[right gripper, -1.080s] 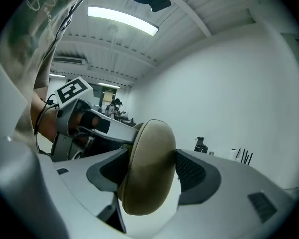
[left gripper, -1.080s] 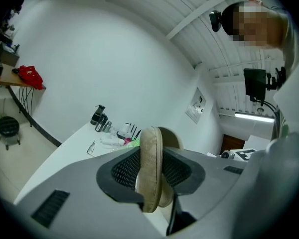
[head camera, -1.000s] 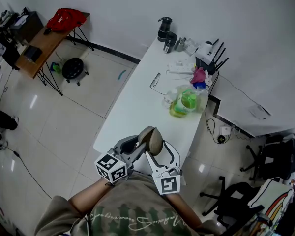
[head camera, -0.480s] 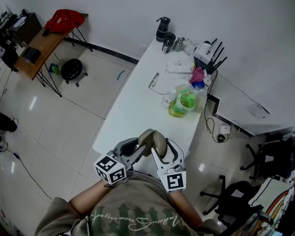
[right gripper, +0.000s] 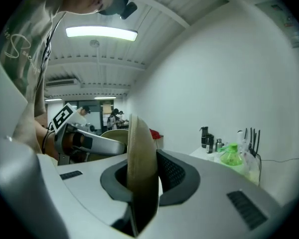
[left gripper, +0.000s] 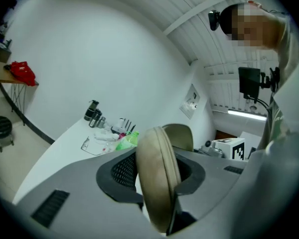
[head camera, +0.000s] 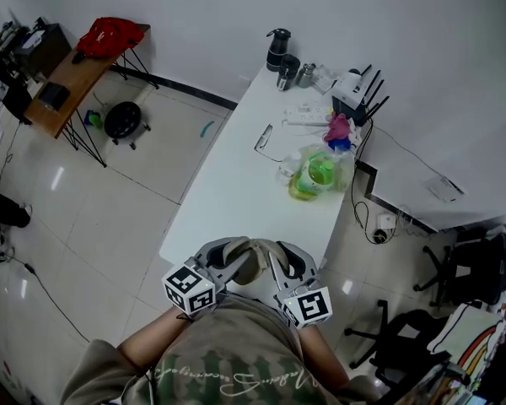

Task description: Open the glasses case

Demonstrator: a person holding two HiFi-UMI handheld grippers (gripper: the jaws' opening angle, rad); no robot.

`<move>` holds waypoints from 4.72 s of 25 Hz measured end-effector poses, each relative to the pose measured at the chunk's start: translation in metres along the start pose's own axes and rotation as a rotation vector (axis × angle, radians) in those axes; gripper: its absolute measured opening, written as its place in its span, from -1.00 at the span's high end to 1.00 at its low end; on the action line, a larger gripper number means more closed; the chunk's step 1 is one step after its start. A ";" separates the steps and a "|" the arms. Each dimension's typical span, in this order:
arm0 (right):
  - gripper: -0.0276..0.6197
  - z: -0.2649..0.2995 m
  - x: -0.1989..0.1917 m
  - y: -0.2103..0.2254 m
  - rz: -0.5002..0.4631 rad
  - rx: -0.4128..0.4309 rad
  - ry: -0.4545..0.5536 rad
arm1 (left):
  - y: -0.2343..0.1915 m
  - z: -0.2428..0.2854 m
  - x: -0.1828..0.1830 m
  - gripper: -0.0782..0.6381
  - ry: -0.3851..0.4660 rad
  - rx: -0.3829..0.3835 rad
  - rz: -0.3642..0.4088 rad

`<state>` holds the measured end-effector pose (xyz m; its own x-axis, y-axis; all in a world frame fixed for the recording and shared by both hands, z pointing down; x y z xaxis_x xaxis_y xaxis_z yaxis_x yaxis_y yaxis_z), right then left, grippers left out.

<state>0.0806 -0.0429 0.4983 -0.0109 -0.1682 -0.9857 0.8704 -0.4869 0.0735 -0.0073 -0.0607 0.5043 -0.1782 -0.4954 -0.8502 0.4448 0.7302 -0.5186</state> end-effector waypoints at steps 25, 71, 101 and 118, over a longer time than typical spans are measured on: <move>0.72 -0.027 0.016 0.012 0.499 0.458 0.186 | 0.039 -0.002 0.007 0.64 -0.076 -0.352 0.098; 0.72 -0.020 -0.115 0.019 0.526 0.454 0.157 | 0.008 -0.030 -0.102 0.41 -0.364 -0.315 0.052; 0.72 0.080 -0.298 0.130 0.857 -0.186 -0.216 | 0.013 -0.034 -0.019 0.46 0.053 -0.064 -0.014; 0.71 0.092 -0.339 0.120 0.912 -0.287 -0.523 | 0.004 -0.086 -0.004 0.76 0.227 0.070 -0.051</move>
<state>0.1437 -0.1232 0.8549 0.5484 -0.7416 -0.3863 0.7388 0.2133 0.6393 -0.0799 -0.0156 0.4978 -0.3910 -0.4064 -0.8258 0.4883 0.6689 -0.5605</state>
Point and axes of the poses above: the fingertips, and each gripper's own axes: z forward along the fingers, y to its right, x out of its top, the point moved 2 cm from there along -z, backward along the fingers, and after that the axes turned 3 degrees about y, right-handed, at the moved point
